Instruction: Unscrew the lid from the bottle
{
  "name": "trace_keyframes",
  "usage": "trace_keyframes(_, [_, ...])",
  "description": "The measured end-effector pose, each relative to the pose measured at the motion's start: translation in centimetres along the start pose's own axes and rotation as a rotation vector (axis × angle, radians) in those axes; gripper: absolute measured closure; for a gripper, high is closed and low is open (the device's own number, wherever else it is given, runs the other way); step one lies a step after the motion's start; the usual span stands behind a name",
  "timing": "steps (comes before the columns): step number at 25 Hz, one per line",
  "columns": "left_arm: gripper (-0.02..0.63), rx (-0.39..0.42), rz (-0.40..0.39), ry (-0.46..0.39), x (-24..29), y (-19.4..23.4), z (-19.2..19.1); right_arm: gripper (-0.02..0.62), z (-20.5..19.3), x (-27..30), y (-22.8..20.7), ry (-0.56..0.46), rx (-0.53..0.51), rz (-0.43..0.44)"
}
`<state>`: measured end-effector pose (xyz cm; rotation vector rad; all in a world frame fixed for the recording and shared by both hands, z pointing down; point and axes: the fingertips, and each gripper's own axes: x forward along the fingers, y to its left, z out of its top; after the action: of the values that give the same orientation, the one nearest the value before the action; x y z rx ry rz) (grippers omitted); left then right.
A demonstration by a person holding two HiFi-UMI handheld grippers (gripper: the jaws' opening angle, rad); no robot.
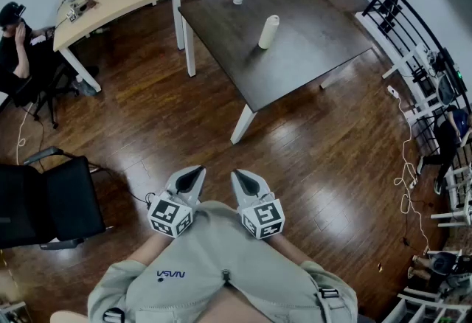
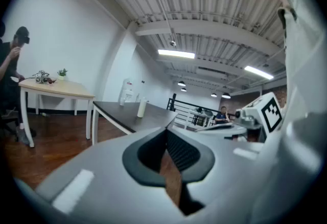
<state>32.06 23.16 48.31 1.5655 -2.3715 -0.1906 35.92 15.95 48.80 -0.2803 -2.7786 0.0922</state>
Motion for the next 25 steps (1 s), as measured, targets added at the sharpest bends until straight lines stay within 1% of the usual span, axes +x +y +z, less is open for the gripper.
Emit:
trace_keyframes(3, [0.601,0.003,-0.007,0.006,-1.6,1.8,0.0,0.597,0.3,1.7,2.2,0.005,-0.022,0.001])
trace_keyframes(5, [0.601,0.013,-0.004,-0.004,-2.1,3.3,0.3,0.597,0.7,3.1,2.8,0.009,-0.037,0.003])
trace_keyframes(9, [0.601,0.001,0.026,-0.017,-3.2,6.6,0.6,0.597,1.7,5.6,4.0,0.013,-0.041,0.009])
trace_keyframes(12, [0.601,-0.007,0.065,-0.041,-4.5,8.5,0.7,0.597,2.1,7.5,5.9,0.027,-0.068,0.055])
trace_keyframes(15, [0.601,-0.043,0.093,-0.035,-5.0,9.6,-0.2,0.597,1.9,8.9,7.2,0.050,-0.098,0.107])
trace_keyframes(19, [0.601,-0.045,0.130,-0.022,-5.0,11.7,-0.3,0.597,2.1,11.5,7.2,0.054,-0.094,0.147])
trace_keyframes(23, [0.601,-0.042,0.183,-0.008,-4.0,15.1,0.1,0.597,2.9,15.1,6.1,0.041,-0.080,0.175])
trace_keyframes(25, [0.601,-0.030,0.197,0.003,-2.8,15.8,0.5,0.597,3.3,16.3,5.1,0.032,-0.074,0.191])
